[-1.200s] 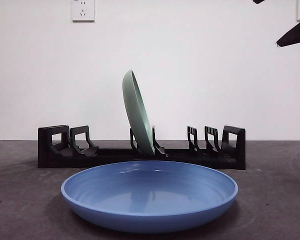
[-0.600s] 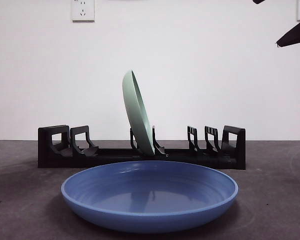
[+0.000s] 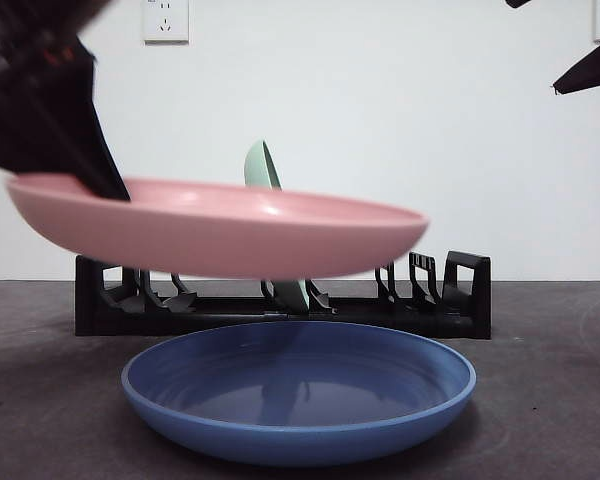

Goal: Place the plate

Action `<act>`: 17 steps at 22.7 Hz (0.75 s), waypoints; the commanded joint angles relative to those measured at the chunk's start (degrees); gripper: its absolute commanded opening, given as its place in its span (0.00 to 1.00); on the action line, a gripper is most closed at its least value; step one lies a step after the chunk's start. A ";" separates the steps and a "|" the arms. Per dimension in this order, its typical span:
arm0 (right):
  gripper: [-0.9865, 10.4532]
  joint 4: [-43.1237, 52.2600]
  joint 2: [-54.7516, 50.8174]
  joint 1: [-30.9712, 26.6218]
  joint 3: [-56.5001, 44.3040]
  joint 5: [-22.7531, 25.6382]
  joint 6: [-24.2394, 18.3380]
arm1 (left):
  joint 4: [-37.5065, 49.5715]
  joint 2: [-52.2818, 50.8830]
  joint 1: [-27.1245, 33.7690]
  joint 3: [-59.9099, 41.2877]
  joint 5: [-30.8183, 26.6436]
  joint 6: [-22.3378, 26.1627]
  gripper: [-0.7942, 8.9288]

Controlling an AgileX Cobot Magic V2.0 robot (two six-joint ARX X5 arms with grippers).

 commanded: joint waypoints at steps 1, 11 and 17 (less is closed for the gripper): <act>0.42 0.50 0.48 0.26 0.46 0.26 0.57 | 3.56 3.41 -0.28 0.42 0.46 -2.40 0.10; 0.42 0.52 0.48 0.26 0.46 0.26 0.59 | 12.09 13.35 -1.73 0.42 0.46 -4.26 0.10; 0.42 0.55 0.48 0.26 0.46 0.28 0.59 | 14.53 17.22 -3.13 0.42 0.44 -4.26 0.10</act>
